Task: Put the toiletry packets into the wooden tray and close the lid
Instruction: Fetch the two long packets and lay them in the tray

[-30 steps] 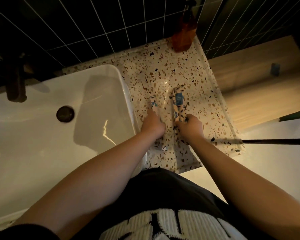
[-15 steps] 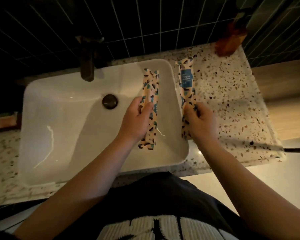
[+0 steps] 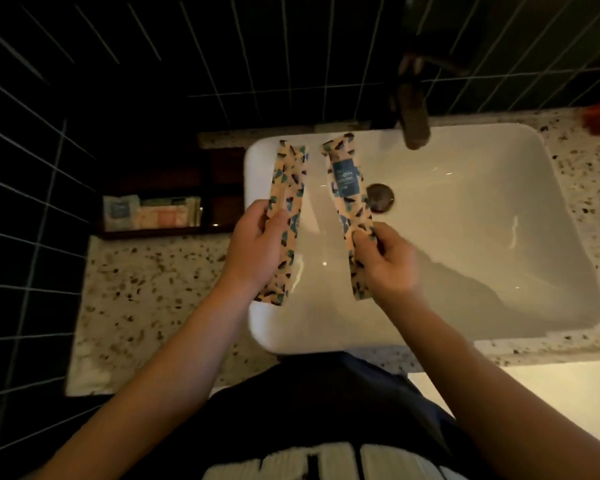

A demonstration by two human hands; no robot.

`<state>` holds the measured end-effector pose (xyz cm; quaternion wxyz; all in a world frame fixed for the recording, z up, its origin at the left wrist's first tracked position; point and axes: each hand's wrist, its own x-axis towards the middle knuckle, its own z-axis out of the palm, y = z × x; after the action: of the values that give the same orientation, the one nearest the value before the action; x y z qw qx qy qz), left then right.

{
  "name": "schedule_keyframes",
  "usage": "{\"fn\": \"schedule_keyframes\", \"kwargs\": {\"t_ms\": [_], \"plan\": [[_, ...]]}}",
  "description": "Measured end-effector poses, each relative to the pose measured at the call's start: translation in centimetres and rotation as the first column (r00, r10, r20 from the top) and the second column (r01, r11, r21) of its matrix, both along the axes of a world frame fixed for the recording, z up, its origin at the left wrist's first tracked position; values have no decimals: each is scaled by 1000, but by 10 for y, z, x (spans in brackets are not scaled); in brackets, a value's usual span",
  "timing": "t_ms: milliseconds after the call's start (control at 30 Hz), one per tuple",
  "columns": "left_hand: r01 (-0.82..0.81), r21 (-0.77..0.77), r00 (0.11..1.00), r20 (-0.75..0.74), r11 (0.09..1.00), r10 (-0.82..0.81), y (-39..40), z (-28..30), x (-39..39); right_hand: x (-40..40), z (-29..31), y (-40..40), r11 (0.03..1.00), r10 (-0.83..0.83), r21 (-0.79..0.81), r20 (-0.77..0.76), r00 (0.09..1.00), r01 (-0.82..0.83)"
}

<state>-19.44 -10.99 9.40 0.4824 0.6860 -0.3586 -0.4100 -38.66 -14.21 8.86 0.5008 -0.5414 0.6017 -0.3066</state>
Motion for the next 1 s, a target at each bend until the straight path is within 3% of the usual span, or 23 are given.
{"fn": "schedule_keyframes", "kwargs": {"t_ms": [167, 433, 567, 767, 1000], "plan": [[52, 96, 997, 44, 994, -56, 26, -1, 81, 73, 11, 13, 999, 52, -7, 13, 999, -52], [-55, 177, 975, 222, 983, 15, 32, -18, 172, 164, 7, -7, 966, 241, -47, -181, 953, -253], [-58, 255, 939, 343, 965, -34, 26, -26, 210, 199, 1, -18, 961, 265, -32, -163, 950, -274], [-193, 340, 713, 693, 921, -106, -14, -36, 251, 232, -9, -37, 950, 298, -31, -219, 929, -312], [-87, 523, 557, 731, 848, -394, -80, -60, 286, 251, -16, -54, 955, 290, -7, -207, 934, -298]]}}
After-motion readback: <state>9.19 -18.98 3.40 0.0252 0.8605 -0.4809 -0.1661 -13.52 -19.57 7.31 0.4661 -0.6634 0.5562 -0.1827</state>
